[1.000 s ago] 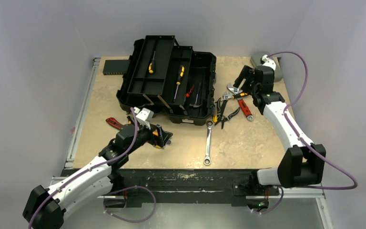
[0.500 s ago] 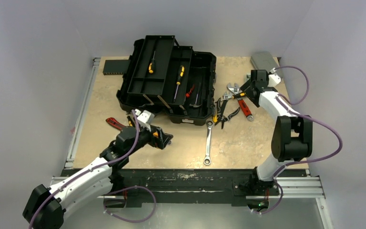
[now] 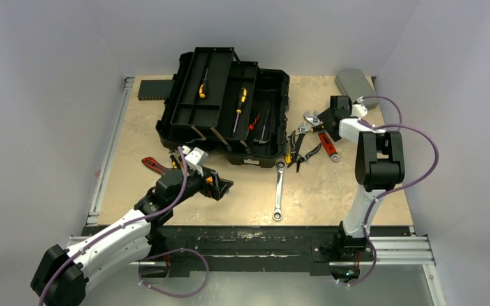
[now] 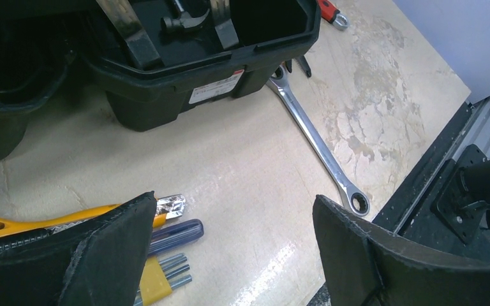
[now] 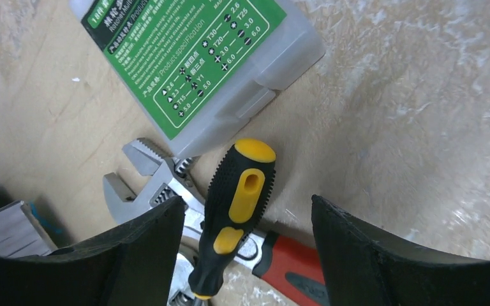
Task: Pack the tool kit
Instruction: Pick up the screwdriver from the center of the board, then place the screwdriver in the toolbox.
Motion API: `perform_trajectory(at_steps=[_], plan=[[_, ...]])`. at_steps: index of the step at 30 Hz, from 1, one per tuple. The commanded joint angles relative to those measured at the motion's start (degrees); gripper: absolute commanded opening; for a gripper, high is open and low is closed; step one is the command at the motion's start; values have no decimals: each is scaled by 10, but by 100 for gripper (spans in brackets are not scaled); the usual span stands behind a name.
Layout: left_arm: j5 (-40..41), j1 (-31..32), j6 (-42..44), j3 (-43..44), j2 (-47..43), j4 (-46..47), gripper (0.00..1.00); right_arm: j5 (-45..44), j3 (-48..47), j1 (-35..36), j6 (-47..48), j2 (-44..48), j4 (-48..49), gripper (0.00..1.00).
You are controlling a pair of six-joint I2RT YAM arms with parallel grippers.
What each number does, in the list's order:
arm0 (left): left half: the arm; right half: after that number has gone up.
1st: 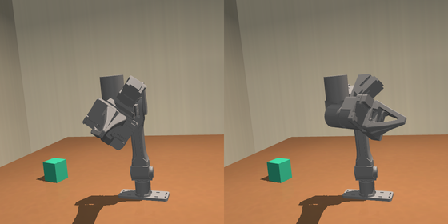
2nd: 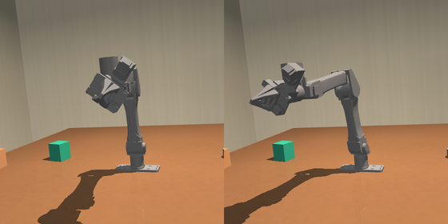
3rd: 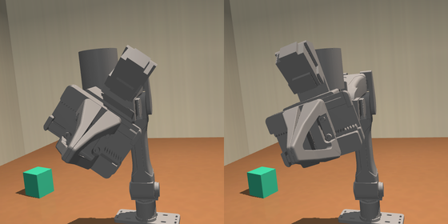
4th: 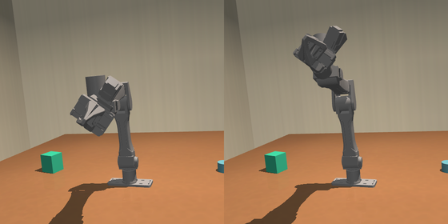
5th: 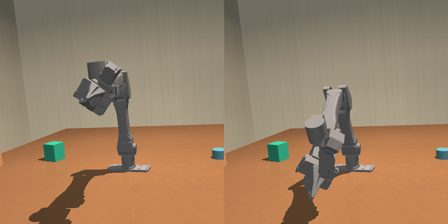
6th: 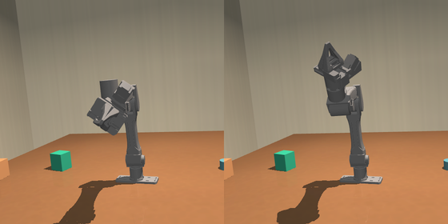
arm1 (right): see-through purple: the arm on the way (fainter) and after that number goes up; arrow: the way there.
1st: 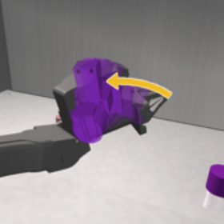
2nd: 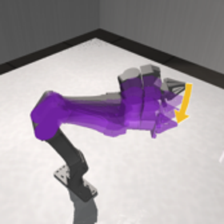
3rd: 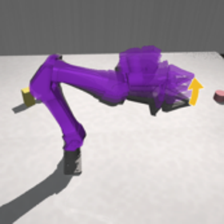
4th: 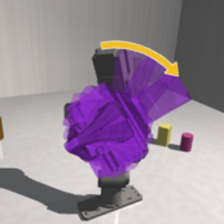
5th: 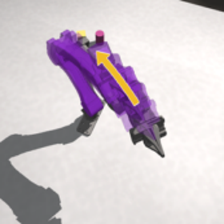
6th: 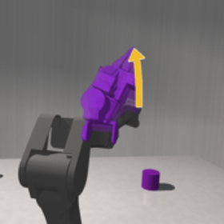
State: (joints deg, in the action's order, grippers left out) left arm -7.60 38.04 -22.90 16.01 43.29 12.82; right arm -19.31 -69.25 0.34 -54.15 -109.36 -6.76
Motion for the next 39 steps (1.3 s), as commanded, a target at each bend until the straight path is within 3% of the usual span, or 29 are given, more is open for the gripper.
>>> perform_trajectory(at_steps=[1,4,8,14,24,29,36,39], plan=[[-17,4,16,0,2,36,89,-1,-27,-13,-22,-11,54,68],[-19,4,18,0,5,39,89,5,-30,-19,-22,-22,58,52],[-21,5,20,0,8,41,89,5,-15,-22,-24,-7,64,23],[-71,8,15,1,32,67,88,-5,30,-24,-1,65,96,3],[-80,34,41,22,60,72,86,26,119,-24,169,280,155,0],[-75,34,46,28,65,74,87,195,169,-24,245,384,250,0],[-76,34,44,29,53,68,88,482,132,-9,221,388,271,0],[-81,34,40,28,49,73,88,486,149,40,235,399,279,0]])
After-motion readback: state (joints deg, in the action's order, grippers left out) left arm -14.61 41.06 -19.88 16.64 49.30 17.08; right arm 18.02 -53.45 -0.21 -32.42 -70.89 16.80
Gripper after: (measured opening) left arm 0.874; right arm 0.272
